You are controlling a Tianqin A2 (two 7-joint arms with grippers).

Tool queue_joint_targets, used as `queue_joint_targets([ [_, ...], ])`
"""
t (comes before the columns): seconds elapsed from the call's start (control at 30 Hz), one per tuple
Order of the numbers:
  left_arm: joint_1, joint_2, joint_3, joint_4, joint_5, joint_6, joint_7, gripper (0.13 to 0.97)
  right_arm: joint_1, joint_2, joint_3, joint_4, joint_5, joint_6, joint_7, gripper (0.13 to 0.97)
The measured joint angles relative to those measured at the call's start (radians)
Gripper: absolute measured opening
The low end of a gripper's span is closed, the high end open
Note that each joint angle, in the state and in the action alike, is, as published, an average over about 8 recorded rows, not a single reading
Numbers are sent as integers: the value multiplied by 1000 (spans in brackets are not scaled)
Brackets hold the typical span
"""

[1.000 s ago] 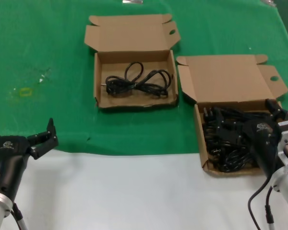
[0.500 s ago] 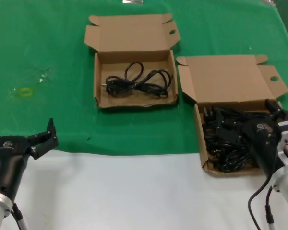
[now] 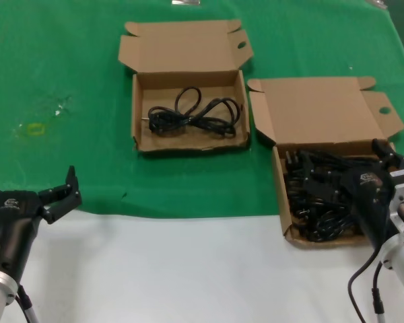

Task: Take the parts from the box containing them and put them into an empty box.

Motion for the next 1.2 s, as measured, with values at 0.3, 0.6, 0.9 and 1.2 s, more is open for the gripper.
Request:
queue_joint_targets([
  [0.3,0,0,0,0,0,0,0,966,0,0,0,0,0,0,0,966],
  [0.6,0,0,0,0,0,0,0,966,0,0,0,0,0,0,0,966],
  [0.9,0,0,0,0,0,0,0,966,0,0,0,0,0,0,0,966],
  [1.2,0,0,0,0,0,0,0,966,0,0,0,0,0,0,0,966],
])
